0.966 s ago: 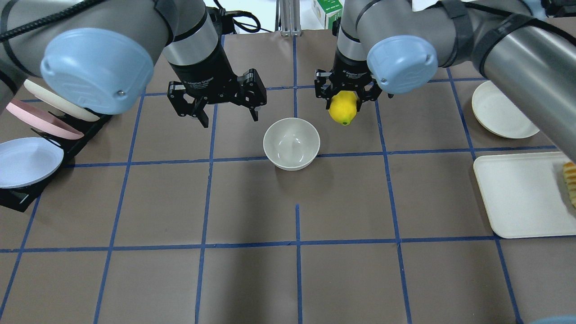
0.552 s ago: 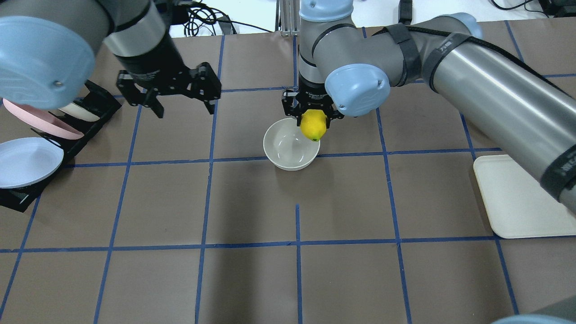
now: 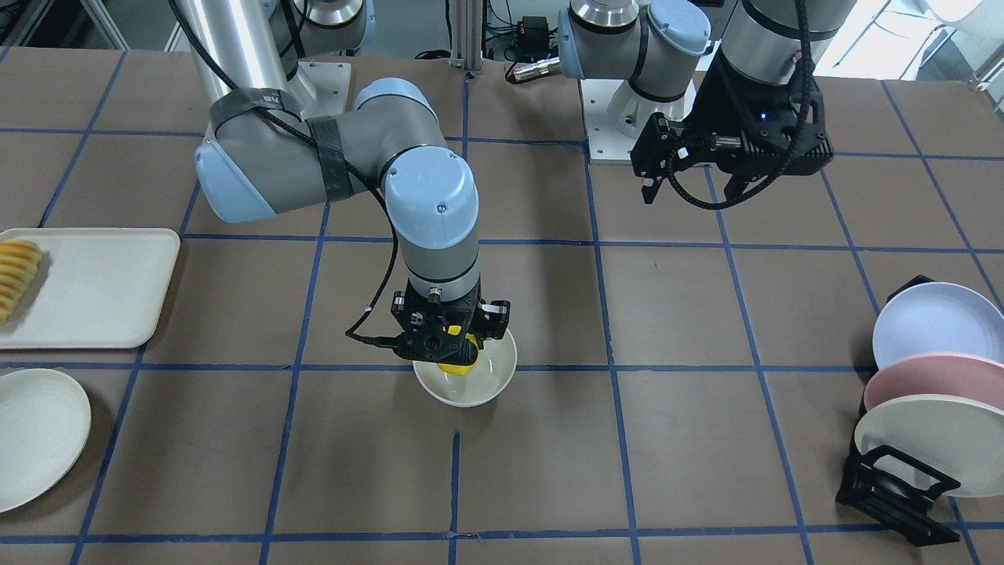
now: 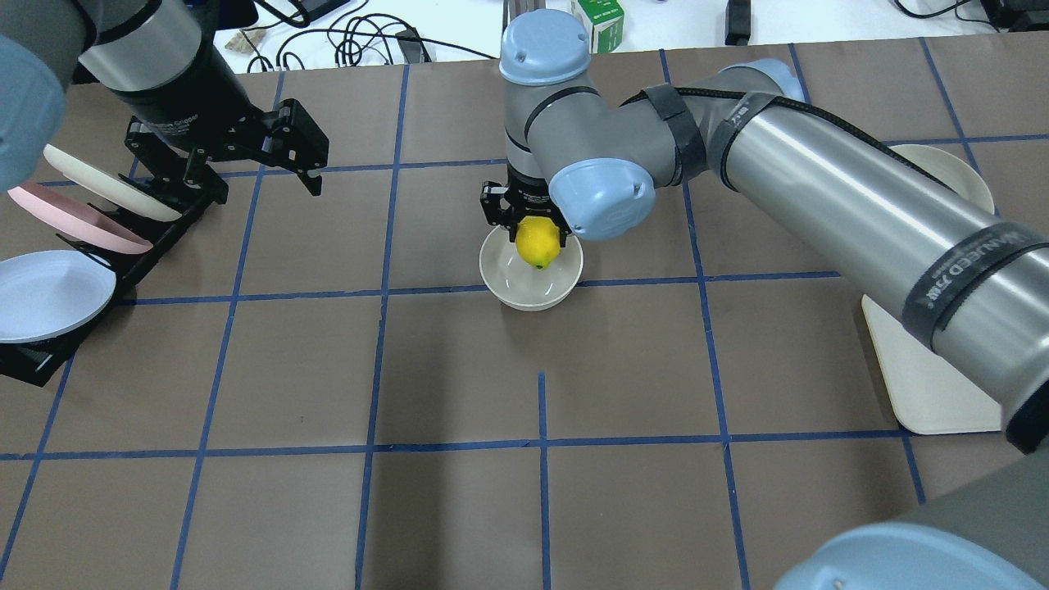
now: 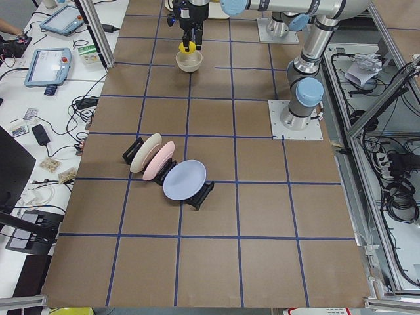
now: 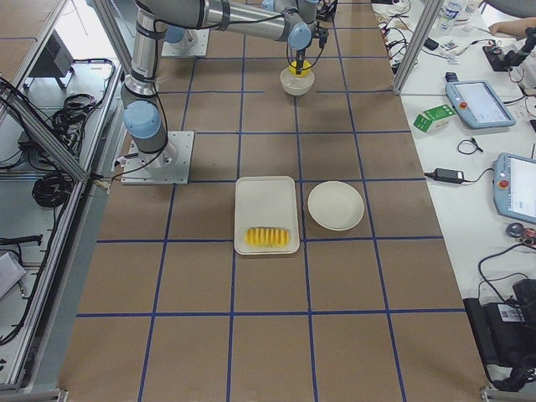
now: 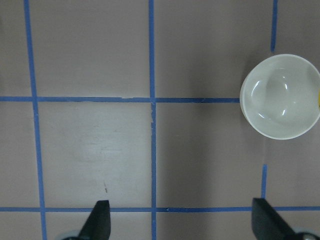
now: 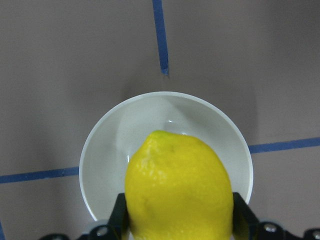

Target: Place bowl and put lemon in it

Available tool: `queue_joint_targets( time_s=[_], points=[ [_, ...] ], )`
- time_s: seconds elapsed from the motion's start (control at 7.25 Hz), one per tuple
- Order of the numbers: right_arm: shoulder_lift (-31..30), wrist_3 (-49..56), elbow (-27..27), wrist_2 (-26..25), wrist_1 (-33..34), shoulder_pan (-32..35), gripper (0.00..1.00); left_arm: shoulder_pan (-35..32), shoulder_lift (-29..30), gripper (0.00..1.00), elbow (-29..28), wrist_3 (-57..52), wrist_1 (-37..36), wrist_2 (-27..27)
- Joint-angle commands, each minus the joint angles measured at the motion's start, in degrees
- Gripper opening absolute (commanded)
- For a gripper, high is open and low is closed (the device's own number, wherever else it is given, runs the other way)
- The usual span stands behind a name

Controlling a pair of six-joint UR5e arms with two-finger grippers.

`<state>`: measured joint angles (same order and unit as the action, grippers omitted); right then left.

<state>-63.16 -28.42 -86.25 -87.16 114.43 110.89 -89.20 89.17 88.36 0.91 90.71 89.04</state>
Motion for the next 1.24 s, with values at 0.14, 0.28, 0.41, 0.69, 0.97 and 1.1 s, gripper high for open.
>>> queue_joint_targets(
  time_s=[0.14,0.28,0.41,0.69,0.97,1.1],
  points=[
    [2.07,-0.67,0.03,0.06,2.46,0.81,0.0,-0.27,0.22,1.0,0.05,-0.65,-0.18,-0.09],
    [2.25,-0.67,-0.06,0.06,2.47,0.9,0.0,-0.27,0.48,1.0,-0.03,-0.73,-0.62,-0.35],
    [2.95,-0.67,-0.06,-0.03,2.55,0.9,0.0,-0.27,0.22,1.0,0.05,-0.73,-0.79,-0.35],
    [4.35,-0.67,-0.06,0.06,2.64,0.9,0.0,-0.19,0.04,1.0,-0.21,-0.65,-0.62,-0.18],
    [5.4,-0.67,-0.15,0.06,2.99,0.9,0.15,-0.19,-0.05,1.0,-0.03,-0.65,-0.62,-0.26],
    [5.76,-0.67,-0.15,0.06,2.99,0.9,0.27,-0.19,-0.04,1.0,-0.03,-0.65,-0.62,-0.35]
  ],
)
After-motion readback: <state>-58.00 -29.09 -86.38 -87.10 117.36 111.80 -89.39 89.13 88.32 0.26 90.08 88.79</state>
